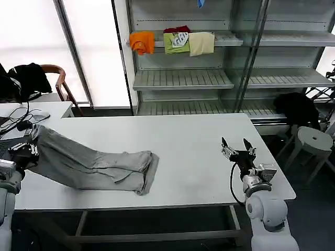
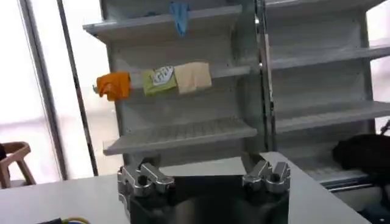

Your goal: Fold and organize the clothes.

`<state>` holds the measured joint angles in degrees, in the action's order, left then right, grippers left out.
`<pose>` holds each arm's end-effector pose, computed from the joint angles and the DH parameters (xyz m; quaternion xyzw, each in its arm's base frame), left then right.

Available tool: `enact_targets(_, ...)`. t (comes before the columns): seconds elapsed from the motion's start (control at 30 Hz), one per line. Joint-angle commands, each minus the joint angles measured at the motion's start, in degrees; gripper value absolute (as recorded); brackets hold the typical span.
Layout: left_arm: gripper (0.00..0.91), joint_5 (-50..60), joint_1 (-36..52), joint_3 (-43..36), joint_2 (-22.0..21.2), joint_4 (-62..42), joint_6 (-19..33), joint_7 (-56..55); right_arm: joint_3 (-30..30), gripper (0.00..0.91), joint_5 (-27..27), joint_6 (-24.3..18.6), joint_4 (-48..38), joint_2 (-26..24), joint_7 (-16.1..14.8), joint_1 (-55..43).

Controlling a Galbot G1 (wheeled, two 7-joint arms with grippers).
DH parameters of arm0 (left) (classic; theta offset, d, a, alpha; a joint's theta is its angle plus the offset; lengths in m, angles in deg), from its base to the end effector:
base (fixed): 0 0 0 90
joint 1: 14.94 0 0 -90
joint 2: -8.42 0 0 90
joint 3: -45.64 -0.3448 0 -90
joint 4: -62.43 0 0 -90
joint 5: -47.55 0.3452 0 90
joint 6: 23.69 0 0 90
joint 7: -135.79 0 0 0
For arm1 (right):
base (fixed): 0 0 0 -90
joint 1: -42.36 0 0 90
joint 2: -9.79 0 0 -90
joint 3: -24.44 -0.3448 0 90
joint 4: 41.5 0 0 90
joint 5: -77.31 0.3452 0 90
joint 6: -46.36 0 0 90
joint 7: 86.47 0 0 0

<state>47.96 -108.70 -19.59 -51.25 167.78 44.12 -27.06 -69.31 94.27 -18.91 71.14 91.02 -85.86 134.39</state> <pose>0.2919 0.2484 -0.1678 0.0720 -0.9643 -0.2455 0.0690 0.3104 -0.0529 -0.2174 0.0194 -0.9975 -0.0597 0.0336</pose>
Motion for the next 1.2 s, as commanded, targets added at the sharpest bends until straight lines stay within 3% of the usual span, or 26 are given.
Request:
enact_targets(0.03,0.010,-5.55,0.22,-11.55,-7.55,13.41,-8.39,-0.09,0.02,0.907,0.02,-0.03,-0.78,-0.03,0.04,0.24)
enact_targets(0.17,0.010,-2.38,1.13,-22.58,-13.02,14.43,-10.84,-3.75,0.04,0.907,-0.15,0.02,-0.52,0.29,0.00,0.66)
enact_targets(0.33,0.010,0.96,2.54,-30.42,-15.93,11.96,-10.95,-6.17,-0.18,0.907,-0.35,0.02,-0.23,0.39,-0.15,1.50)
enact_targets(0.87,0.020,4.69,1.94,-36.78,-18.55,5.53,-10.96,-6.56,-0.42,0.907,-0.55,-0.13,-1.25,0.86,-0.16,1.60)
enact_targets(0.9,0.393,5.28,2.02,-36.92,-18.69,4.96,-10.92,-6.53,-0.39,0.907,-0.55,-0.18,-1.42,0.88,-0.19,1.56)
enact_targets(0.93,0.907,5.48,2.10,-37.00,-18.75,4.65,-10.92,-6.58,-0.35,0.907,-0.54,-0.20,-1.55,0.89,-0.21,1.58)
enact_targets(1.2,0.907,6.14,2.23,-38.28,-21.44,0.63,-10.84,-7.93,-0.15,0.907,-0.48,-0.31,-2.80,0.71,-0.47,1.31)
